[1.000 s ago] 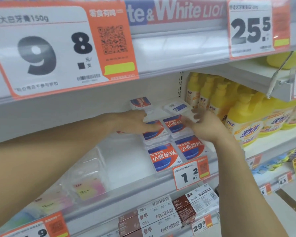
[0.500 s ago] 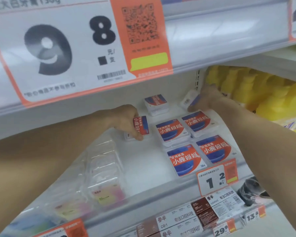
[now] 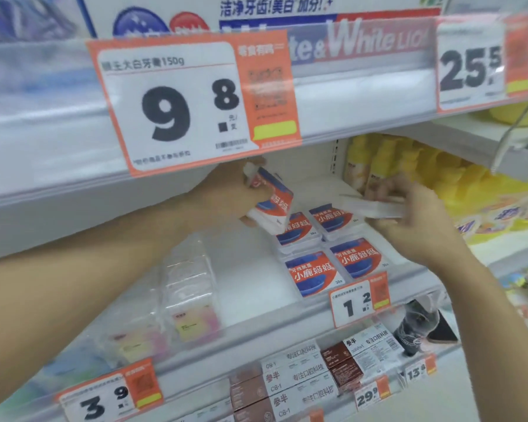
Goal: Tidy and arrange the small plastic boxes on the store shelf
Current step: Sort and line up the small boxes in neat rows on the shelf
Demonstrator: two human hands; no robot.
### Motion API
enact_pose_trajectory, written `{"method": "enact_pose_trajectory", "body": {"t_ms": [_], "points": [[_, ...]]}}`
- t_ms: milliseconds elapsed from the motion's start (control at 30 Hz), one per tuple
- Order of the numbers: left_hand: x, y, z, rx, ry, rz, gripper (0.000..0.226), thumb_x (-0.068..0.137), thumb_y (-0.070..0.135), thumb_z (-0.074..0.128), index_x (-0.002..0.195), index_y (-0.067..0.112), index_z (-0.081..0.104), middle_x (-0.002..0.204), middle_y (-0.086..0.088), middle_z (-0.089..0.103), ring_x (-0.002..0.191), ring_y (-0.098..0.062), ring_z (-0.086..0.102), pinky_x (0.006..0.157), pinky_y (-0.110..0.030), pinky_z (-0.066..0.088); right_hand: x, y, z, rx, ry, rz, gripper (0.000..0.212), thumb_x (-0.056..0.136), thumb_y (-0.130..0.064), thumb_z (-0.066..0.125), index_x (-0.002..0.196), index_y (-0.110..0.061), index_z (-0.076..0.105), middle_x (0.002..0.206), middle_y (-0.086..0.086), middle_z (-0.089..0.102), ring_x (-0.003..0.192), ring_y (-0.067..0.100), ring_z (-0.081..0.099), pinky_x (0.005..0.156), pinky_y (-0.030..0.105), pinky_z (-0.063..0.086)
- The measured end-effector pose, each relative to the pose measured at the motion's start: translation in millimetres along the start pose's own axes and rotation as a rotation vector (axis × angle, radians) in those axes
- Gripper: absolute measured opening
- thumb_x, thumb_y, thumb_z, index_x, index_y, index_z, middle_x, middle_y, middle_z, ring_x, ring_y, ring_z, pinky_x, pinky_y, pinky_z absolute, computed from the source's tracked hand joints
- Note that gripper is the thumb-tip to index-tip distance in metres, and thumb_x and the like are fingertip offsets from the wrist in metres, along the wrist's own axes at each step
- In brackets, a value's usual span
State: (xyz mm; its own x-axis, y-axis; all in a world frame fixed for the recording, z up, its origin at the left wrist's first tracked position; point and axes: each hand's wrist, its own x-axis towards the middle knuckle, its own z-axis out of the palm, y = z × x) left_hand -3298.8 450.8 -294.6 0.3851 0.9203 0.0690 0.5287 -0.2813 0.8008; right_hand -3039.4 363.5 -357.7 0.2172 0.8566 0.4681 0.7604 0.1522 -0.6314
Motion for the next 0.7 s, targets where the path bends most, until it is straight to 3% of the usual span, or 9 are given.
{"method": "enact_pose_trajectory", "body": {"t_ms": [100, 200, 233, 333, 400, 467, 533, 600, 700], "points": [[-27, -1, 35, -0.078, -0.021, 0.010, 0.046, 0.079, 0.021, 0.075, 0.118, 0.022, 0.052, 0.103, -0.003, 0.064, 0.087, -0.022, 0.069, 0.068, -0.044, 0.061, -34, 16, -3, -0.057, 0.004, -0.007, 0.043, 0.060, 0.010, 0.077, 0.081, -0.025, 0.062, 0.096, -0.007, 0.062, 0.093, 0.019, 0.060, 0.082, 0.023, 0.046], [-49, -13, 68, -0.020, 0.022, -0.002, 0.057, 0.073, 0.030, 0.080, 0.121, 0.025, 0.050, 0.106, 0.000, 0.068, 0.092, -0.018, 0.068, 0.084, -0.038, 0.056, -56, 26, 2, -0.053, -0.014, 0.103, 0.051, 0.061, 0.008, 0.074, 0.084, -0.036, 0.062, 0.119, -0.001, 0.058, 0.114, 0.021, 0.059, 0.095, 0.041, 0.049], [-57, -18, 76, -0.046, 0.029, -0.004, 0.059, 0.072, 0.031, 0.082, 0.120, 0.025, 0.049, 0.106, 0.003, 0.068, 0.092, -0.015, 0.067, 0.085, -0.035, 0.056, -62, 27, 3, -0.047, -0.056, 0.130, 0.052, 0.063, 0.004, 0.075, 0.088, -0.038, 0.062, 0.126, -0.002, 0.055, 0.118, 0.020, 0.057, 0.096, 0.041, 0.048], [-77, -33, 93, -0.166, 0.005, -0.012, 0.076, 0.054, 0.039, 0.091, 0.112, 0.043, 0.043, 0.110, 0.010, 0.063, 0.095, -0.003, 0.065, 0.085, -0.025, 0.055, -73, 27, 3, 0.004, -0.182, 0.173, 0.052, 0.067, -0.009, 0.083, 0.107, -0.035, 0.063, 0.134, -0.004, 0.050, 0.116, 0.011, 0.055, 0.093, 0.023, 0.043], [-82, -42, 100, -0.126, 0.021, 0.007, 0.086, 0.042, 0.049, 0.090, 0.113, 0.049, 0.042, 0.114, 0.012, 0.060, 0.101, -0.003, 0.063, 0.087, -0.028, 0.055, -76, 26, 3, 0.014, -0.159, 0.193, 0.050, 0.068, -0.024, 0.087, 0.112, -0.033, 0.064, 0.136, -0.006, 0.050, 0.116, 0.007, 0.054, 0.099, 0.027, 0.044], [-85, -48, 105, -0.039, 0.047, 0.025, 0.093, 0.045, 0.049, 0.091, 0.124, 0.043, 0.042, 0.116, 0.013, 0.055, 0.102, -0.004, 0.060, 0.088, -0.024, 0.052, -78, 24, 3, -0.004, -0.125, 0.193, 0.051, 0.067, -0.036, 0.088, 0.113, -0.034, 0.066, 0.138, -0.006, 0.052, 0.115, 0.008, 0.056, 0.101, 0.032, 0.046], [-89, -51, 108, 0.060, 0.071, 0.013, 0.091, 0.053, 0.049, 0.089, 0.130, 0.038, 0.040, 0.114, 0.013, 0.047, 0.102, -0.003, 0.055, 0.083, -0.015, 0.043, -78, 22, 2, 0.028, -0.120, 0.206, 0.057, 0.062, -0.044, 0.089, 0.112, -0.034, 0.066, 0.138, -0.005, 0.055, 0.113, 0.008, 0.059, 0.096, 0.025, 0.048], [-90, -54, 113, 0.132, 0.082, -0.003, 0.088, 0.060, 0.053, 0.084, 0.132, 0.036, 0.038, 0.115, 0.011, 0.044, 0.106, -0.005, 0.053, 0.081, -0.014, 0.039, -75, 17, 1, 0.025, -0.116, 0.247, 0.075, 0.054, -0.067, 0.082, 0.117, -0.031, 0.063, 0.135, -0.006, 0.054, 0.108, 0.009, 0.060, 0.086, 0.021, 0.048], [-91, -54, 118, 0.139, 0.098, -0.005, 0.092, 0.066, 0.053, 0.080, 0.140, 0.035, 0.029, 0.120, 0.010, 0.042, 0.108, -0.005, 0.055, 0.081, -0.013, 0.039, -68, 9, 6, -0.209, -0.137, 0.250, 0.097, 0.050, -0.092, 0.059, 0.126, -0.033, 0.047, 0.126, -0.007, 0.050, 0.104, 0.009, 0.055, 0.090, 0.037, 0.049]]}}
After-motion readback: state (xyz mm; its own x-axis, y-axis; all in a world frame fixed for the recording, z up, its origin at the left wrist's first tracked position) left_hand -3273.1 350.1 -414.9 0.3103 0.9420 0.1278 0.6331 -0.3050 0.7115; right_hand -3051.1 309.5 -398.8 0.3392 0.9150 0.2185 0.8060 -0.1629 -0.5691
